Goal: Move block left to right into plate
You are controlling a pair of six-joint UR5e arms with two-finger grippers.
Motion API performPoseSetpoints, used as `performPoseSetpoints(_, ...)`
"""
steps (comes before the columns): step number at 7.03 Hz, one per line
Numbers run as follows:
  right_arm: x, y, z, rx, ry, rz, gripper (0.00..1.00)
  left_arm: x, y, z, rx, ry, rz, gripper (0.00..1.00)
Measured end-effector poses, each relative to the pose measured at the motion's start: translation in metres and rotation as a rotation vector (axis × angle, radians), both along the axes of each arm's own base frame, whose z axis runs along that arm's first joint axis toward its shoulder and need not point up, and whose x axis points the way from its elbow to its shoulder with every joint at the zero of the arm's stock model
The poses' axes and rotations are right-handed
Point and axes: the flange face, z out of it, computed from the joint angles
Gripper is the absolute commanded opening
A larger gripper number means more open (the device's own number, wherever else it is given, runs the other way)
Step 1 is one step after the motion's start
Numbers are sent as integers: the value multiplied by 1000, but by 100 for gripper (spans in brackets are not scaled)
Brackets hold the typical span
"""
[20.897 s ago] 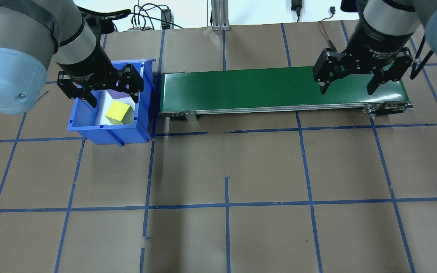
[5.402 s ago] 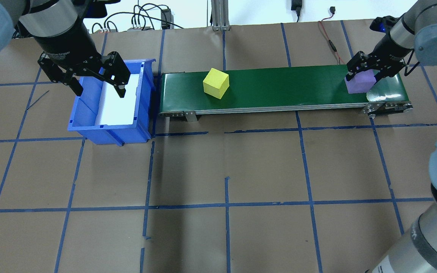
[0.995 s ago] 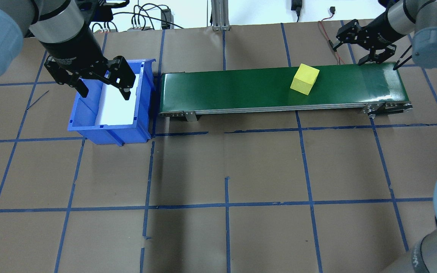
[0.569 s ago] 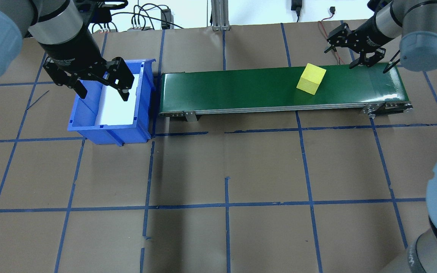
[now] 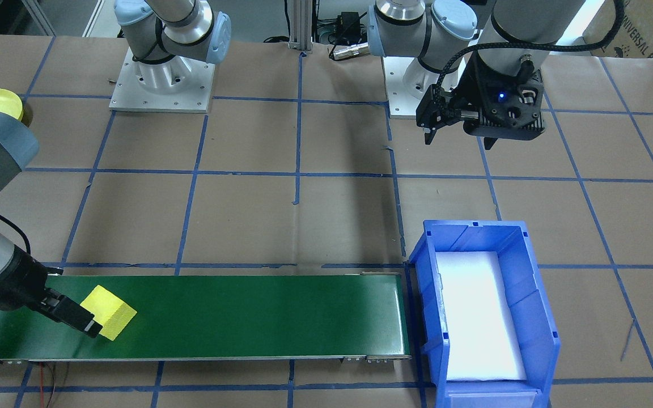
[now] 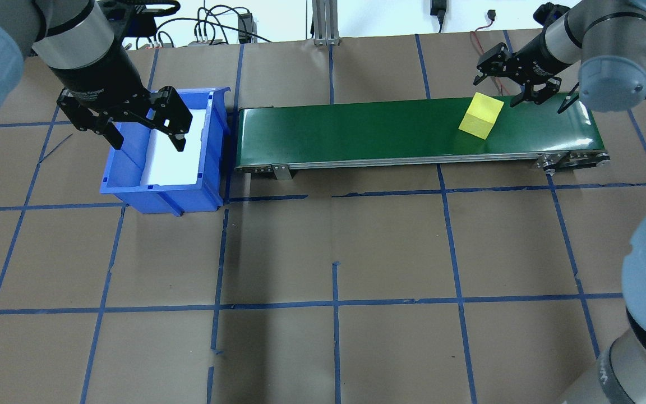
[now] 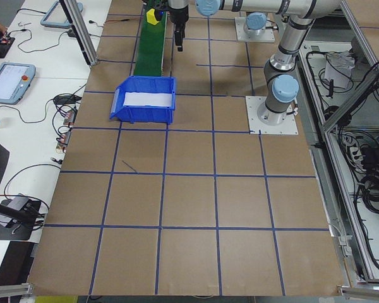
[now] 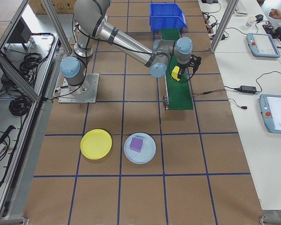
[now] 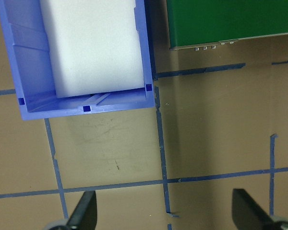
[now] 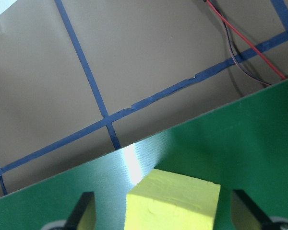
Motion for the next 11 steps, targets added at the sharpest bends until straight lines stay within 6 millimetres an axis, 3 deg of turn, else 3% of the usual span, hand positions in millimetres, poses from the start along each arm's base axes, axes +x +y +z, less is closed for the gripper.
performPoseSetpoints(1,-1,-1,-11,9,6,7,100,0,0,0,0,0,0,100)
performPoseSetpoints(2,-3,0,-22,25,26,18,84,2,0,0,1,1,0,100)
performPoseSetpoints(3,-6,2,-30,41,68,37,60,3,0,0,1,1,0,100)
performPoseSetpoints(4,-13,5,-35,56,140,72,50,3,0,0,1,1,-1,100)
performPoseSetpoints(6,-28,10,-32,70,258,142,46,4,0,0,0,1,-2,100)
performPoseSetpoints(7,-43,18,-21,79,308,179,46,4,0,0,0,1,-3,100)
performPoseSetpoints(8,-77,37,-2,110,363,215,46,4,0,0,0,1,-4,100)
performPoseSetpoints(9,-122,69,14,145,384,237,46,4,0,1,-1,1,-3,100)
performPoseSetpoints(11,-202,161,31,176,397,286,46,4,0,1,-2,1,-1,100)
